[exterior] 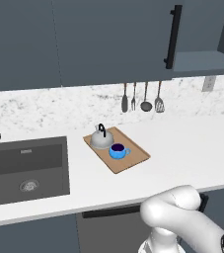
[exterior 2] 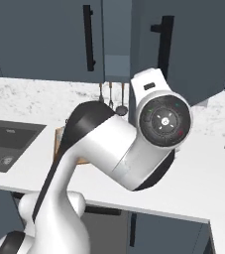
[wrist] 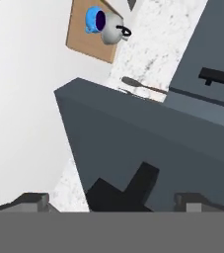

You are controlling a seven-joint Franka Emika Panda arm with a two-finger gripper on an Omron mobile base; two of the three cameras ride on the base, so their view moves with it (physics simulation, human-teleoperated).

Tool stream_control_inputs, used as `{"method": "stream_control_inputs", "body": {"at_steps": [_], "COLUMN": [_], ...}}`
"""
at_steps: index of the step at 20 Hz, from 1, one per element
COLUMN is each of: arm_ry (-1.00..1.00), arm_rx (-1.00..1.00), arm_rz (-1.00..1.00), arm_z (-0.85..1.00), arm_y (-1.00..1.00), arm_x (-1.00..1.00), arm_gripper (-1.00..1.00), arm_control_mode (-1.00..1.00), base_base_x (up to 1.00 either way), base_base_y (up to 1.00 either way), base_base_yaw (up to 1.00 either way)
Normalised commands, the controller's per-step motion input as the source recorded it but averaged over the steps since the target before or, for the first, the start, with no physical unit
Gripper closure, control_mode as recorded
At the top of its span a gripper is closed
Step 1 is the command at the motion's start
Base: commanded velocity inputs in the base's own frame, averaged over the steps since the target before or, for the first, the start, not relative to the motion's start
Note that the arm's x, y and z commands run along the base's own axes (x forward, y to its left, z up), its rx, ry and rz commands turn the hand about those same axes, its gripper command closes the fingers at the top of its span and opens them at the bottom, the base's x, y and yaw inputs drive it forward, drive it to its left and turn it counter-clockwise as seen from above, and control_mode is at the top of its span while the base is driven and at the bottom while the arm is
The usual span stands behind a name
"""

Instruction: Pick the kettle from the counter and place it on the tray. Then pick the mug from the cabinet and place it on the tray. Then close the cabinet doors.

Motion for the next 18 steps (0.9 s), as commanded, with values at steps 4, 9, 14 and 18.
{"method": "stream_control_inputs", "body": {"at_steps": [4,9,14,18], "arm_ry": [0.00,0.01,0.22,0.12], "arm_rx": [0.00,0.00,0.00,0.00], "arm_rz": [0.09,0.09,0.11,0.09], "arm_z": [-0.30,-0.10,-0.16,-0.28], "arm_y": [0.18,0.28,0.29,0.25], "arm_x": [0.88,0.84,0.89,0.94], "arm_gripper": [-1.00,-1.00,-1.00,-1.00], "arm_control_mode": [-1.00,-1.00,-1.00,-1.00], "base_base_x": [0.00,0.00,0.00,0.00], "base_base_y": [0.00,0.00,0.00,0.00], "base_base_yaw": [0.00,0.00,0.00,0.00]}}
